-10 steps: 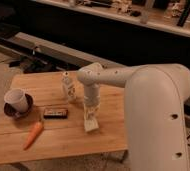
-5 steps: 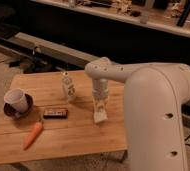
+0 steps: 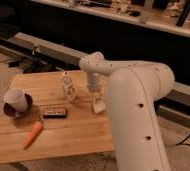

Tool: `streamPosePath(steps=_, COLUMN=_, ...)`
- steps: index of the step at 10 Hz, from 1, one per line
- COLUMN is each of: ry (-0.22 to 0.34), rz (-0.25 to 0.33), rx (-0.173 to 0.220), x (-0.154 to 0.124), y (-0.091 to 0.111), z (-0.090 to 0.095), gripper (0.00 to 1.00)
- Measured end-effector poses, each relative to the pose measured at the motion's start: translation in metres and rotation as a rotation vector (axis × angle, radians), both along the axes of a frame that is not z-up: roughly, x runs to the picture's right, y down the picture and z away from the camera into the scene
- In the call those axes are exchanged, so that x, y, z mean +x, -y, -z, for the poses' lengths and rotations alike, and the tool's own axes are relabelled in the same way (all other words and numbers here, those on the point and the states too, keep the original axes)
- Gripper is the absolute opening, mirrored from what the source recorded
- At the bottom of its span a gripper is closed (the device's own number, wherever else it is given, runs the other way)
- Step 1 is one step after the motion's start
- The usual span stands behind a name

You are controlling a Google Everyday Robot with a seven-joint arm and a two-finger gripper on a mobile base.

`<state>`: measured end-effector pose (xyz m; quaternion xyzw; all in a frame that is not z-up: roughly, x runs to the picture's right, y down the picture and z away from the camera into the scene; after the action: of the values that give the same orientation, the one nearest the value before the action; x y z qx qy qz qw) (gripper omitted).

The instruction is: Wipe the white sponge on the table

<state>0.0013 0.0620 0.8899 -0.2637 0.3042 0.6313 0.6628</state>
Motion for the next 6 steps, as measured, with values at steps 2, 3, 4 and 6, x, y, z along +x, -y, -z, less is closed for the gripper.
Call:
streamPosePath(steps=2, ry=0.058, rz=0.019, rx=0.005, x=-0.034, y=0.005, z=-0.007, gripper=0.0)
streamPosePath(steps=3, ry=0.103, rz=0.033, rx=0.0, x=-0.055, y=0.004, z=-0.003, gripper=0.0)
streamPosePath(steps=4, ry=0.136, rz=0.047, rx=-0.01, x=-0.069, y=0.0, z=0.002, gripper=0.0)
streamPosePath(steps=6, ry=0.192, rz=0.075, rx=-0.036, x=-0.089, y=-0.013, z=0.021, gripper=0.0)
